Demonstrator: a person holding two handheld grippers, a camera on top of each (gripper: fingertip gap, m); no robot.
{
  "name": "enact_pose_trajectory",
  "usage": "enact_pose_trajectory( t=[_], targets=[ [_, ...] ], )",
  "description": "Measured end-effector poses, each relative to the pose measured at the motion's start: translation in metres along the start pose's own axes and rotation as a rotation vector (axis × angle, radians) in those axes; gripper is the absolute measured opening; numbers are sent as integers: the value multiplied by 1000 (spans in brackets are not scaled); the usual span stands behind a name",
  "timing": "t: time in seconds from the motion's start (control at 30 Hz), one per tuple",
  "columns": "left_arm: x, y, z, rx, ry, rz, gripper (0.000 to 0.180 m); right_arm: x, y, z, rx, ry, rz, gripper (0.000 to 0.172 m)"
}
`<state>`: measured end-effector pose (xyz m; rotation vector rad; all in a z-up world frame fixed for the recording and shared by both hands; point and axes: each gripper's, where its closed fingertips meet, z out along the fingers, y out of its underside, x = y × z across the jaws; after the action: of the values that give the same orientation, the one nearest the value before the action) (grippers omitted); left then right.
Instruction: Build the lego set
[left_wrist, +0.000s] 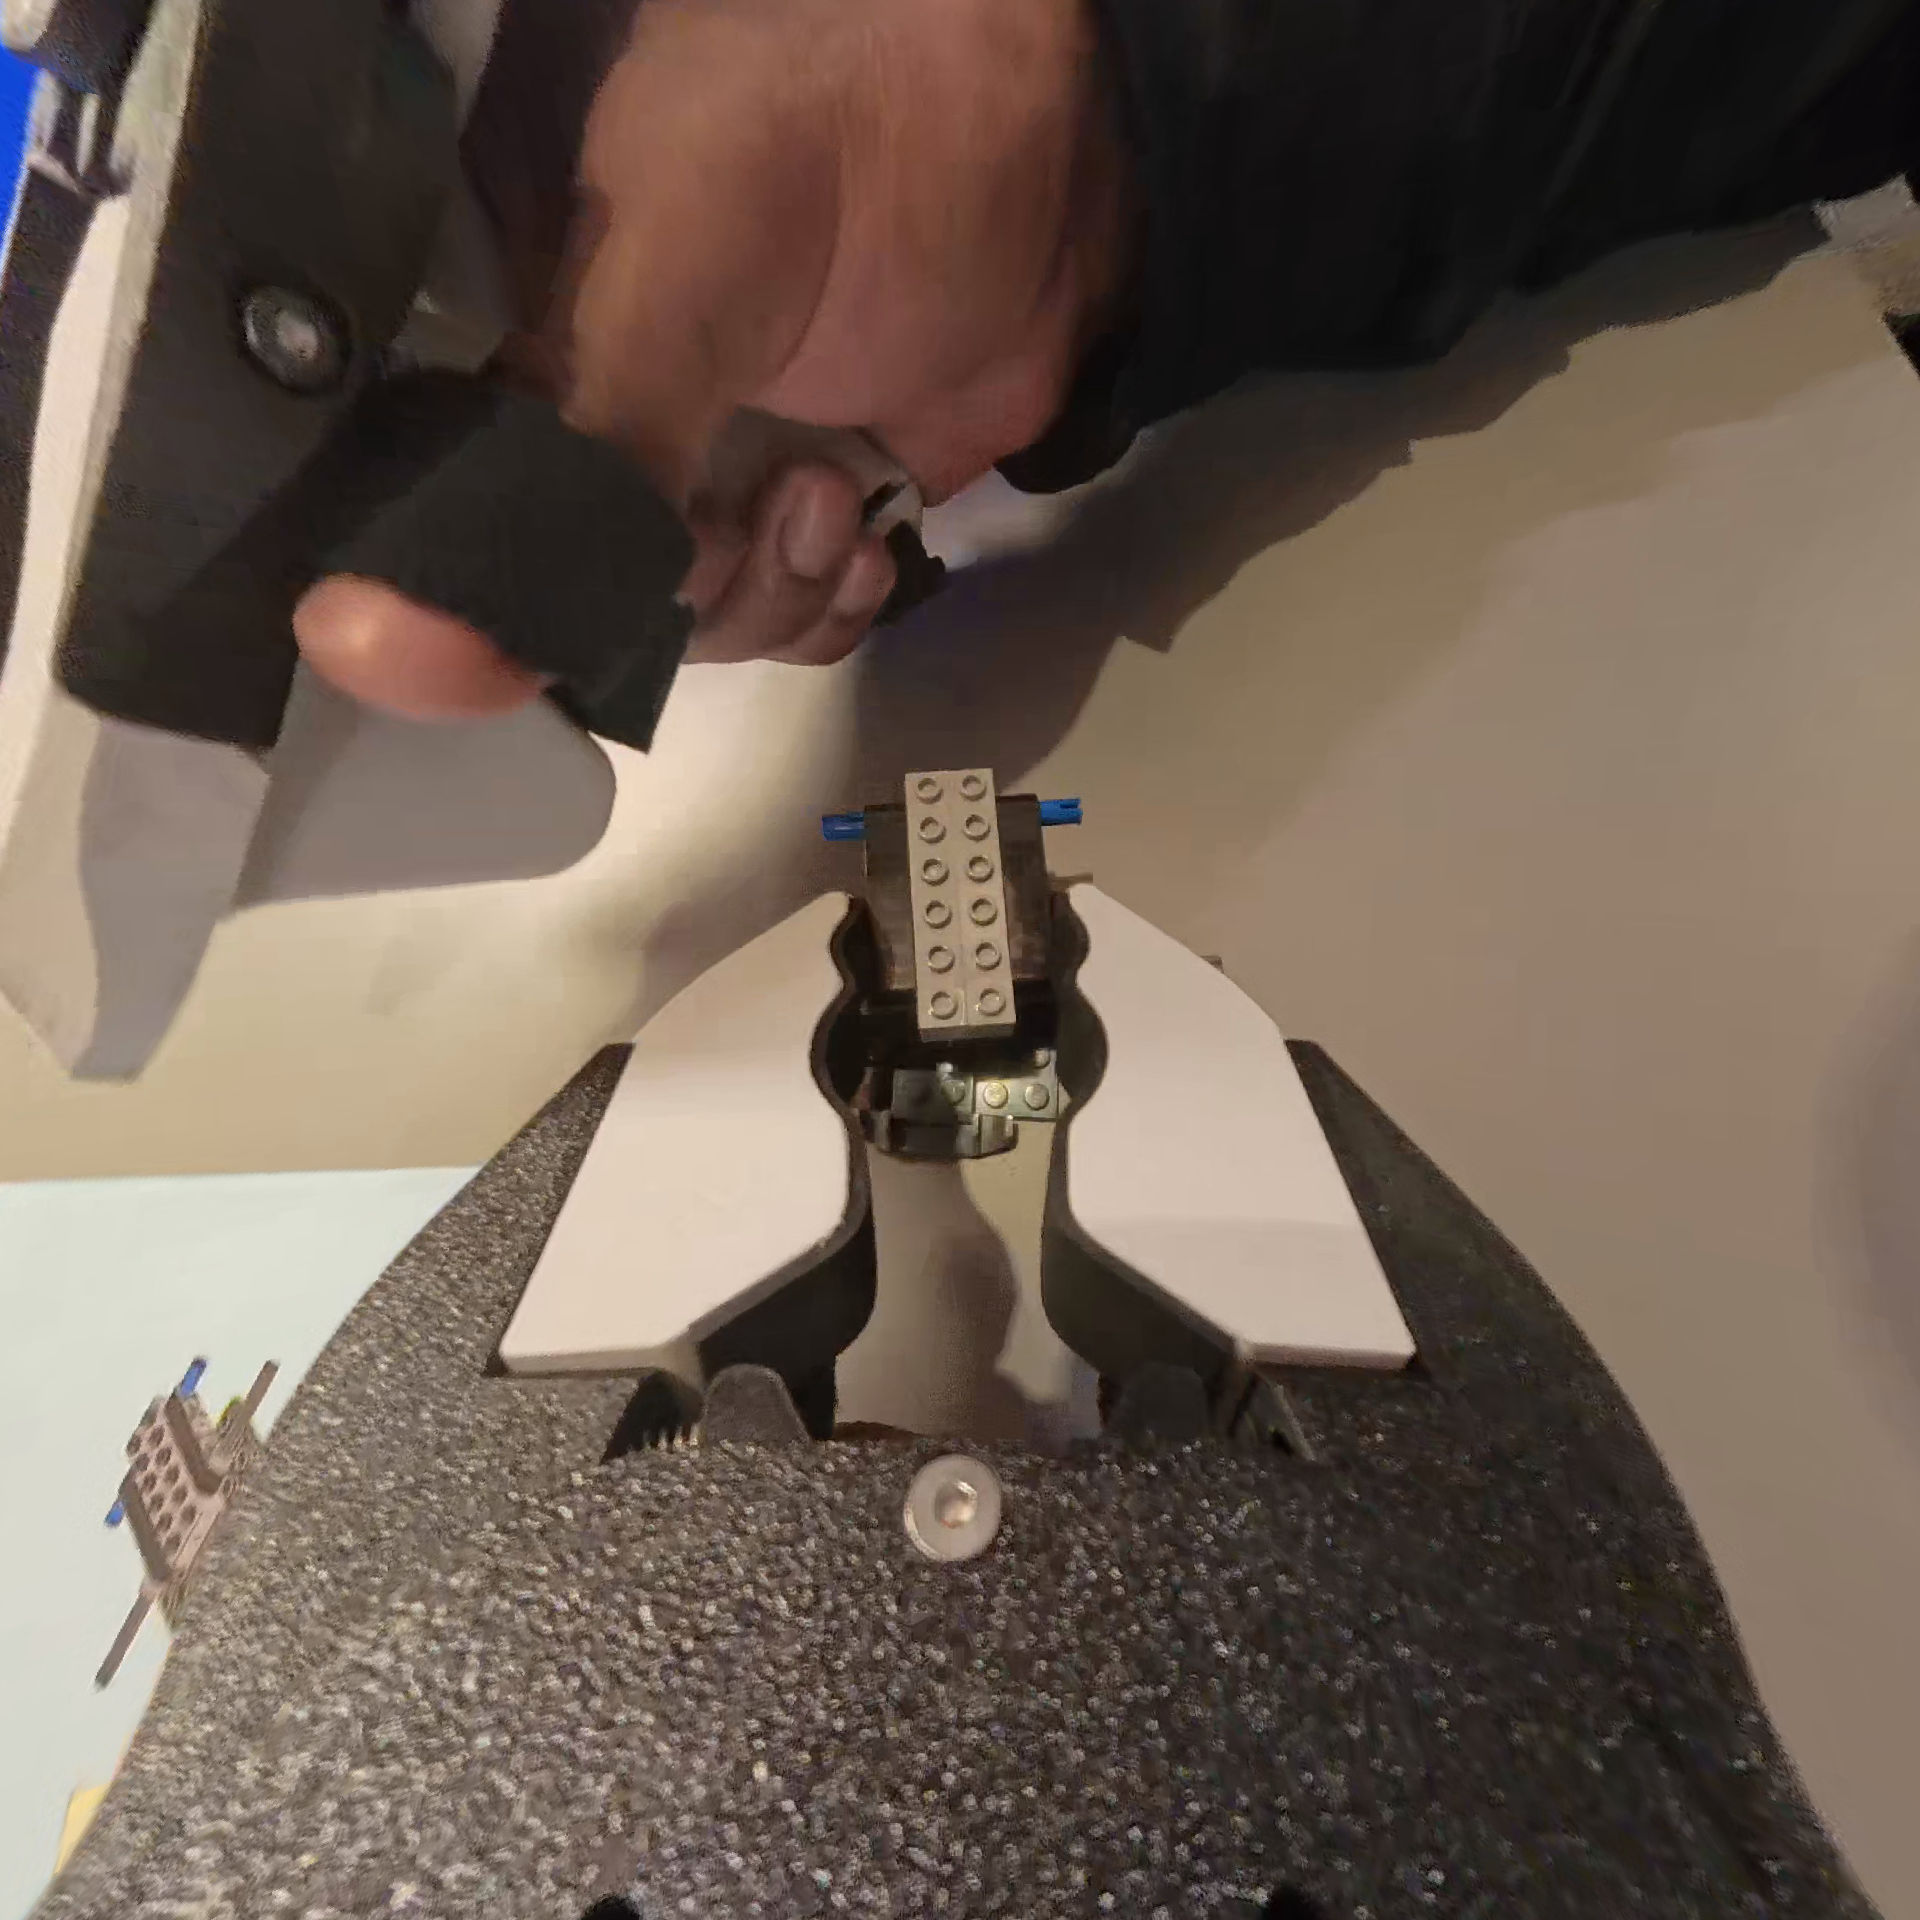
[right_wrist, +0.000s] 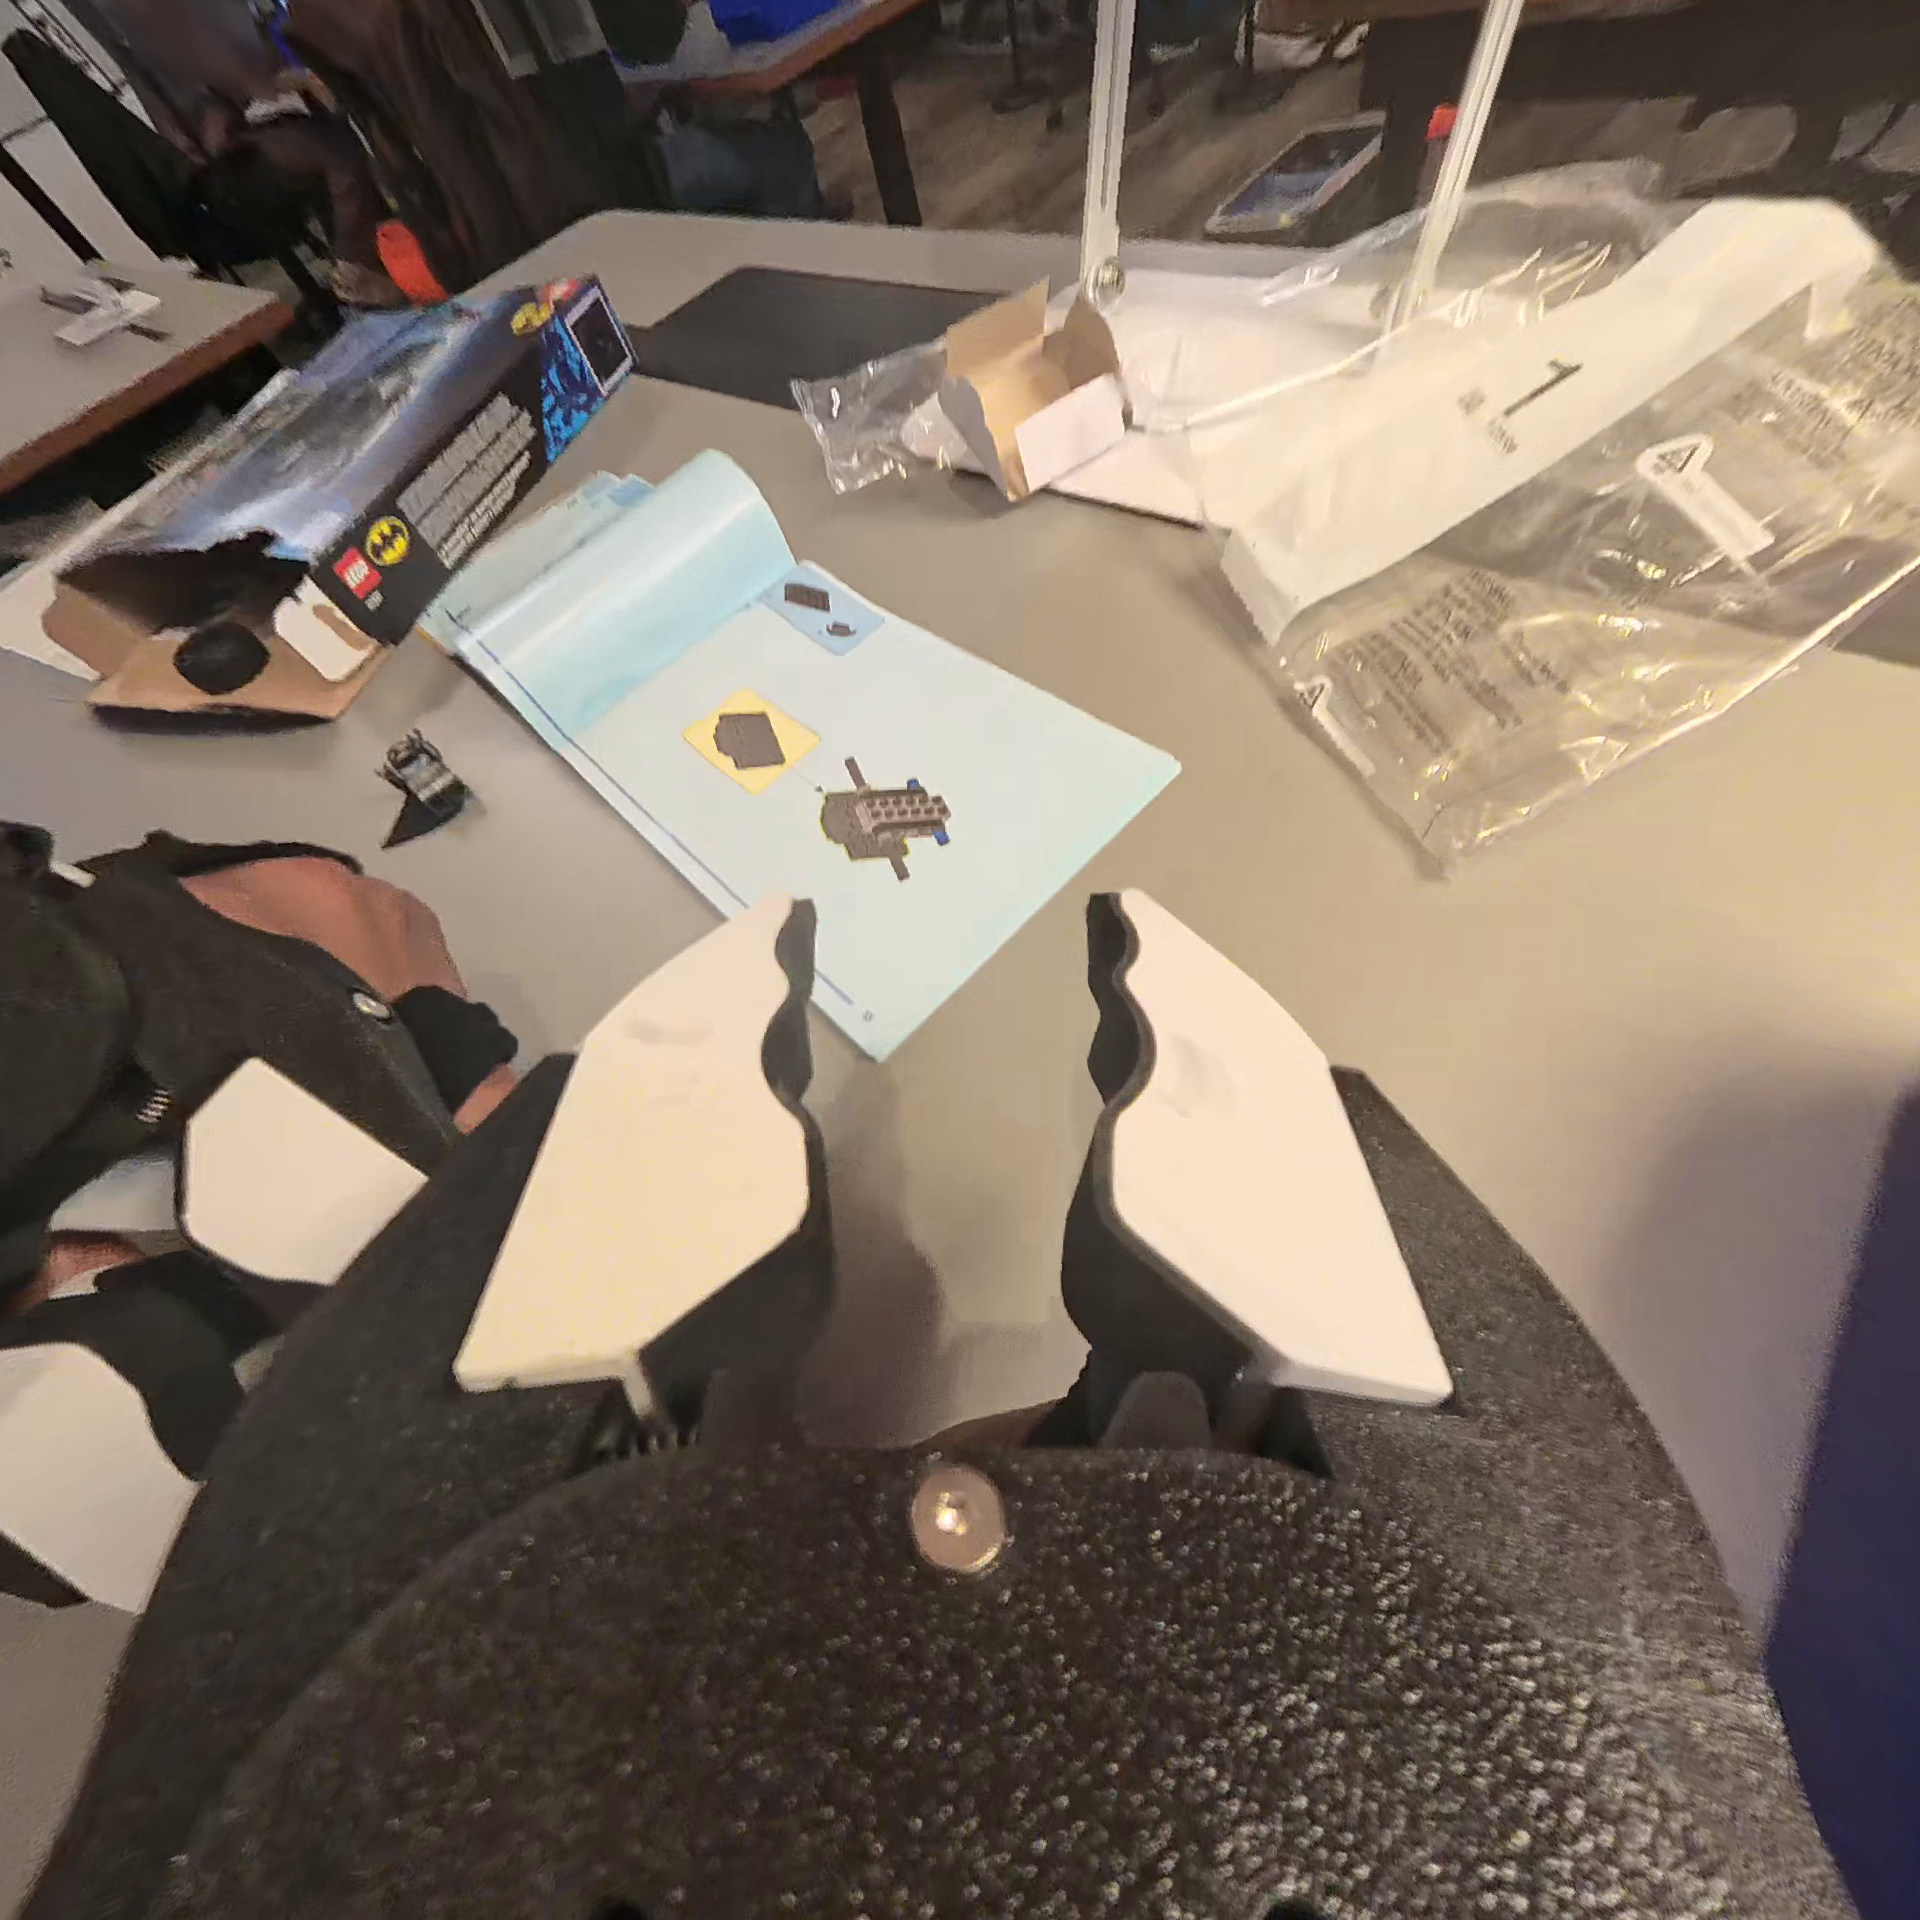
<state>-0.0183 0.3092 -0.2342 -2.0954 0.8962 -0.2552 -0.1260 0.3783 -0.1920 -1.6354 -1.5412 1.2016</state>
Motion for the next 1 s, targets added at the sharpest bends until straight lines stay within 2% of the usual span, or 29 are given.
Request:
enact_pose_trajectory(
  t=[0.2,0.63,1.0],
  targets=[
    [1,14,13,-79,35,33,34,3,14,1,-51,22,-35,52],
    [-2,18,9,-60,64,4,34,-1,23,2,-87,32,-72,52],
    [-5,11,-12,48,7,-27,45,2,29,4,-107,51,-90,52]
  ],
)
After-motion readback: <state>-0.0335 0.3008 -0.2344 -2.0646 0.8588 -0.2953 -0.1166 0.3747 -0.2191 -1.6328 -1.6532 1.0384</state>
